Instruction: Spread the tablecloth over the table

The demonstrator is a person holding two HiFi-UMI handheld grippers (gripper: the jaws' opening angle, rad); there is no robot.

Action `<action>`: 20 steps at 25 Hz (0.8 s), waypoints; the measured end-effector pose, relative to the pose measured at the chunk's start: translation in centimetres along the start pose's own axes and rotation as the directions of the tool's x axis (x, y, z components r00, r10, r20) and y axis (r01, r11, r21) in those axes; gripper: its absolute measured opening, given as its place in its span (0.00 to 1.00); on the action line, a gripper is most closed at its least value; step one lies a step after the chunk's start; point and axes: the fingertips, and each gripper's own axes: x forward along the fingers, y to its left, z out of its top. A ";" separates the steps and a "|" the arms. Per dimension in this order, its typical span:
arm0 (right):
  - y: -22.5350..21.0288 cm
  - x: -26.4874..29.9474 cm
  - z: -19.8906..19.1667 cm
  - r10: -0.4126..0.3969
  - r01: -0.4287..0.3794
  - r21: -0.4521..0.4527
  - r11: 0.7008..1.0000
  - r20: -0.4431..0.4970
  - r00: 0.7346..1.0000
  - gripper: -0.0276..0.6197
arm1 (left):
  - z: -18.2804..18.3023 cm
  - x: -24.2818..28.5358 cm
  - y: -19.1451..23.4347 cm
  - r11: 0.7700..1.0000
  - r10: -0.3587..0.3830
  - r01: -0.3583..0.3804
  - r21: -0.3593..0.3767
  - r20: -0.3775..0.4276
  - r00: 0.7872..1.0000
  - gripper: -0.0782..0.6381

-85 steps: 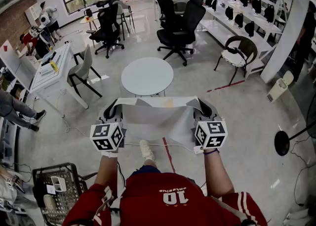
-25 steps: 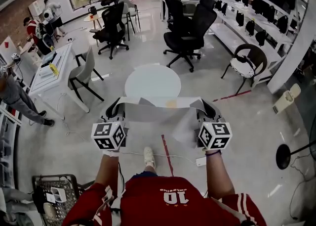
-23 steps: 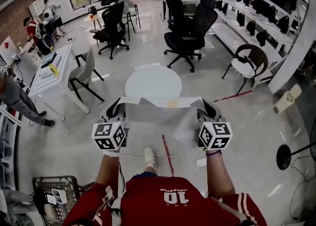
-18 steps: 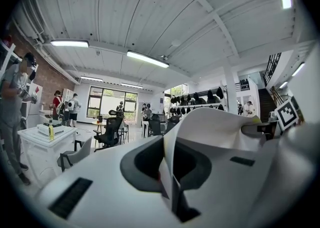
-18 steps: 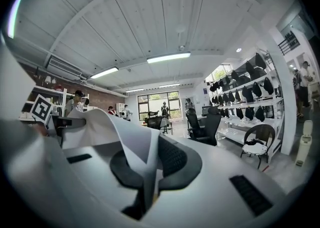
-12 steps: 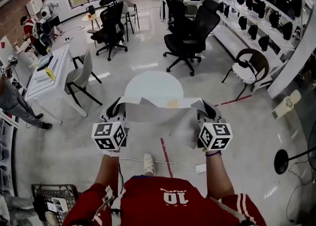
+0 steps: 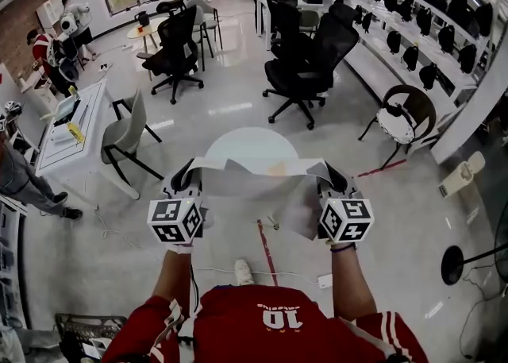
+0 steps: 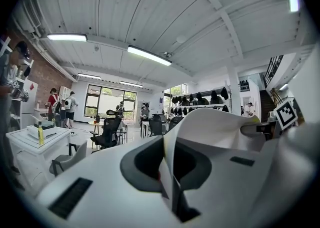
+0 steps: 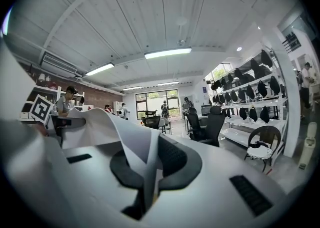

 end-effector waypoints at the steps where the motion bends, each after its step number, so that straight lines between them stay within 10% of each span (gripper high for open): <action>1: 0.0 0.9 0.2 -0.004 0.004 -0.001 1.000 0.001 1.000 0.07 | 0.1 0.8 0.6 1.000 -0.003 0.003 0.001 0.000 1.000 0.12; 20: -0.8 11.2 1.5 -0.108 0.107 -0.047 0.993 -0.021 0.994 0.07 | -0.1 12.5 7.2 0.993 -0.114 0.114 -0.020 -0.010 0.993 0.12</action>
